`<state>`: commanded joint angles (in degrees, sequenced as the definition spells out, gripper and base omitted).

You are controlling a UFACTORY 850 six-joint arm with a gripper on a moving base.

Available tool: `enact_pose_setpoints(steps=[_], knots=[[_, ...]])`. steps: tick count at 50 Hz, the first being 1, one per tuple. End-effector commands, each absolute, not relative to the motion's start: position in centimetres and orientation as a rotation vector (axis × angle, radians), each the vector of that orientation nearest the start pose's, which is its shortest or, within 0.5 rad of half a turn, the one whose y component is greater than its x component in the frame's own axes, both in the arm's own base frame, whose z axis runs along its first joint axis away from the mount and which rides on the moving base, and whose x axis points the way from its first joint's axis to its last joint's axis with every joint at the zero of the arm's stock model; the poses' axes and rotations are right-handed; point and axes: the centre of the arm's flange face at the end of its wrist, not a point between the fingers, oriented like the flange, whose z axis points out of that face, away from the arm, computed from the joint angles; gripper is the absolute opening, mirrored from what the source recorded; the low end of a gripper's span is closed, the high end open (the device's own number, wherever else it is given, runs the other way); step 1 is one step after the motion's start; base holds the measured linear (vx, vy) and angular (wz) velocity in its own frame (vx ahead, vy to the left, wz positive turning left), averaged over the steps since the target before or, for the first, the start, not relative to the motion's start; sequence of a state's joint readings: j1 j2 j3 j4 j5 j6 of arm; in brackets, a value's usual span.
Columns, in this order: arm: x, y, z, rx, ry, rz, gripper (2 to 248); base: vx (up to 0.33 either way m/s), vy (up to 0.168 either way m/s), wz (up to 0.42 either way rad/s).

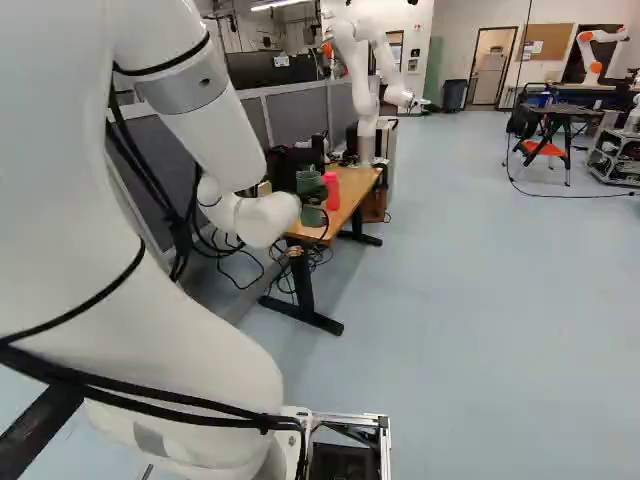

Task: Place the green cup on the table

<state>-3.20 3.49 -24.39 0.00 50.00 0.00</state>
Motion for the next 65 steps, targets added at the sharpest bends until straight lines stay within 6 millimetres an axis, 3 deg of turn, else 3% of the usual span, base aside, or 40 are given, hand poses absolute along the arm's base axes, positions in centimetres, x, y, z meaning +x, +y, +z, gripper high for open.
enact_pose_setpoints(steps=[21, 46, 65], knots=[[43.9, -3.0, 43.3, -2.464, 0.084, -2.016, 126, 0.0, 0.0, 0.0], [49.3, -3.9, 41.3, -2.456, 0.098, -2.037, 126, 0.0, 0.0, 0.0], [50.5, -4.0, 39.8, -2.423, 0.095, -2.076, 126, 0.0, 0.0, 0.0]])
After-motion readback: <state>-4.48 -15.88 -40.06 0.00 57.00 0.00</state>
